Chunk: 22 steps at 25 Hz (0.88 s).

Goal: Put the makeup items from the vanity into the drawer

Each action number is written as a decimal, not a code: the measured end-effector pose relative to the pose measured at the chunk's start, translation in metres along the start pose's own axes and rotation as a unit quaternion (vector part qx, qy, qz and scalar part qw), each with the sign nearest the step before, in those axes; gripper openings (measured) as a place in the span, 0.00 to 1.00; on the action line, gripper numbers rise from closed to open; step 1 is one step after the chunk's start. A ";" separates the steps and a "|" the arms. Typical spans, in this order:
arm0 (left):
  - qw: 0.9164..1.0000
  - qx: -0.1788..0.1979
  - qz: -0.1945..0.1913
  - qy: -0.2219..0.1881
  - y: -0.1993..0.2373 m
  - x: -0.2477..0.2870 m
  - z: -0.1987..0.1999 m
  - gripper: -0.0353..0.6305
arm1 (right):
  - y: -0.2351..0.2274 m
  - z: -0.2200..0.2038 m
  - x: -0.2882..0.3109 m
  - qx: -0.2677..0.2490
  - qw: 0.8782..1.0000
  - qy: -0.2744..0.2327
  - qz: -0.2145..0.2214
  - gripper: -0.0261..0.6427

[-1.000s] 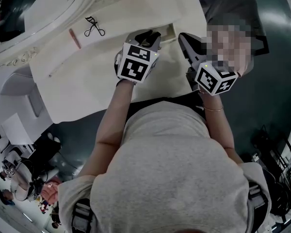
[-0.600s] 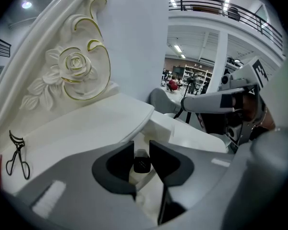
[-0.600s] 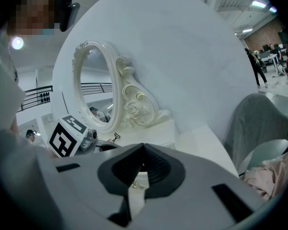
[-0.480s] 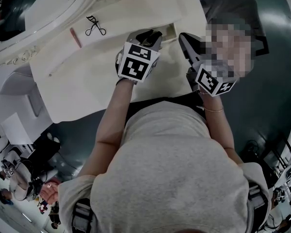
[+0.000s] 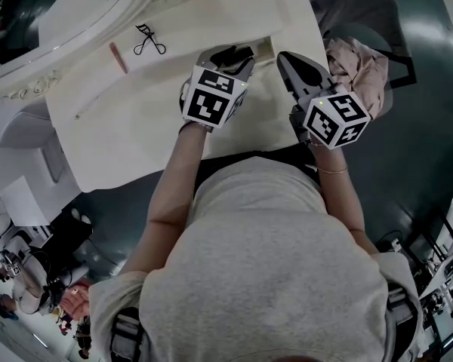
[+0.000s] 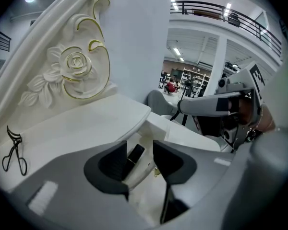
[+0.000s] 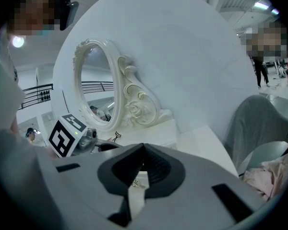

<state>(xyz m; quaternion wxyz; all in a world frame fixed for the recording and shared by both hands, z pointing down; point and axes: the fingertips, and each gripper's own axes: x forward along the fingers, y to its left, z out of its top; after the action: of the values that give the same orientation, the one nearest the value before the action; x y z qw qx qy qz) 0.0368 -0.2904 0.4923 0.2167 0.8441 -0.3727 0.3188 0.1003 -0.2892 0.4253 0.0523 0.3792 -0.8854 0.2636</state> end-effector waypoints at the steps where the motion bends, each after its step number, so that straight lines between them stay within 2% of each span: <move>1: 1.000 0.001 0.000 0.000 0.000 0.000 0.000 0.29 | 0.001 0.000 0.000 0.000 1.000 0.000 0.000 0.05; 5: 1.000 0.003 -0.004 -0.007 -0.001 -0.005 0.000 0.29 | 0.006 0.001 -0.002 -0.005 1.000 -0.002 0.000 0.05; 15: 0.996 -0.006 -0.004 -0.088 0.003 -0.044 0.021 0.29 | 0.027 0.019 -0.006 -0.032 0.999 -0.028 -0.003 0.05; 20: 0.989 -0.012 0.006 -0.146 0.008 -0.079 0.039 0.20 | 0.046 0.034 -0.008 -0.051 0.998 -0.047 -0.003 0.05; 22: 0.984 -0.015 0.014 -0.176 0.012 -0.094 0.047 0.12 | 0.053 0.039 -0.008 -0.059 0.997 -0.052 -0.003 0.05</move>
<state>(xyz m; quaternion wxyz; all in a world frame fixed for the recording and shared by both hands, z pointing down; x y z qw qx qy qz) -0.0035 -0.2804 0.3946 0.1563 0.8783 -0.4215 0.1630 0.0731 -0.2731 0.3670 0.0290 0.3911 -0.8998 0.1910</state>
